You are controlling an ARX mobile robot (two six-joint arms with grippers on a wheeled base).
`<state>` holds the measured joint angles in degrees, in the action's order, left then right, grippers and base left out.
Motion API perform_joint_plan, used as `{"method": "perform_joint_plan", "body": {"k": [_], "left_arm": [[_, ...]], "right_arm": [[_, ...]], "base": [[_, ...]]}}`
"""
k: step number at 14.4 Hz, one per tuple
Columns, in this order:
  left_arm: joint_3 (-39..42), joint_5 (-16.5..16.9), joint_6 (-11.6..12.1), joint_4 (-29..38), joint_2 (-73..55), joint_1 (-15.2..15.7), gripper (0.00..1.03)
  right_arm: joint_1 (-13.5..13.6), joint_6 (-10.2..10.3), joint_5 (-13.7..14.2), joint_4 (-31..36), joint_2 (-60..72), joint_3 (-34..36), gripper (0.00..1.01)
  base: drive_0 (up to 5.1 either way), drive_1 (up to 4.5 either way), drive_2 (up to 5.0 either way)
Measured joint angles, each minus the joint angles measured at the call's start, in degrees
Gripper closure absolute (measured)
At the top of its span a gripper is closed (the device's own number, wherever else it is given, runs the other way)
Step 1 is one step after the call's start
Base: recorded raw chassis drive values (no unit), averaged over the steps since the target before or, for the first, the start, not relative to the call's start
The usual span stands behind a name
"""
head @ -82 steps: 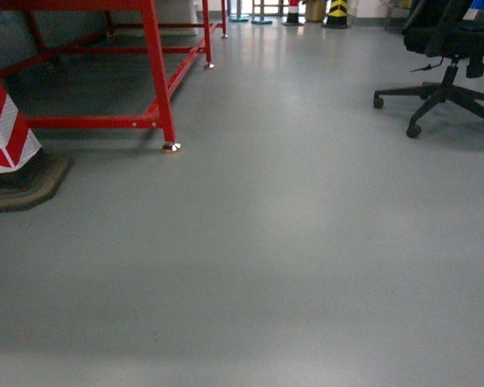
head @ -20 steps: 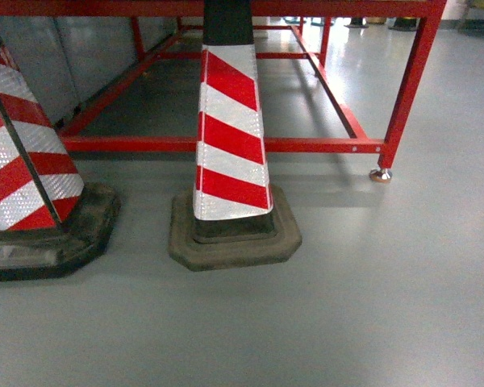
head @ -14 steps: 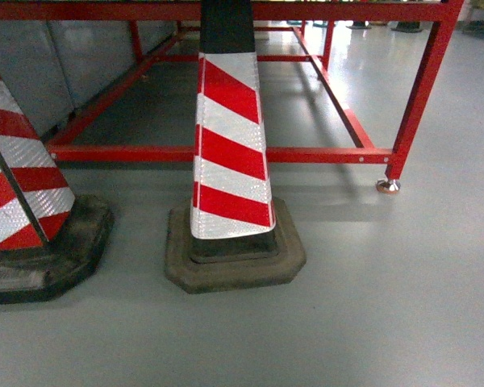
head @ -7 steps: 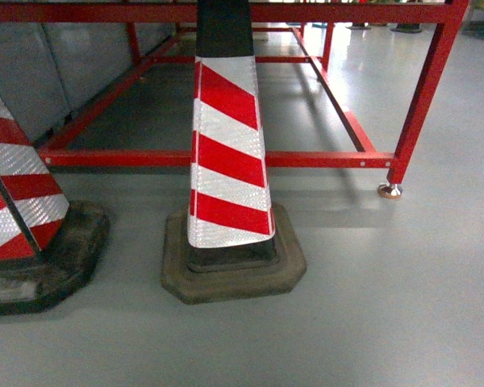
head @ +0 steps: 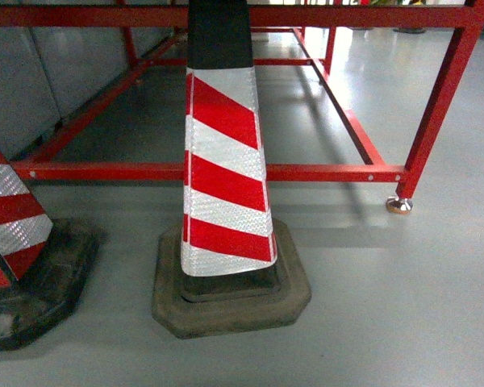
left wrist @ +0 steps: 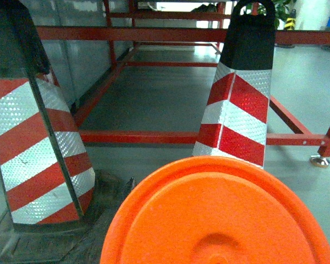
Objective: Pick capacitor and pack into box
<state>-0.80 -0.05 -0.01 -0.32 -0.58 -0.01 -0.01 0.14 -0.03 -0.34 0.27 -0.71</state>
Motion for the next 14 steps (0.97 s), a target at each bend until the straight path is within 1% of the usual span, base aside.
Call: {"method": "perform_joint_plan", "body": {"k": [14], "left_arm": [[0.0,0.0,0.0,-0.1,0.0,0.0,0.59]], "right_arm": [[0.0,0.0,0.0,0.0,0.0,0.0,0.03]], "base": [[0.0,0.00,0.0]]}}
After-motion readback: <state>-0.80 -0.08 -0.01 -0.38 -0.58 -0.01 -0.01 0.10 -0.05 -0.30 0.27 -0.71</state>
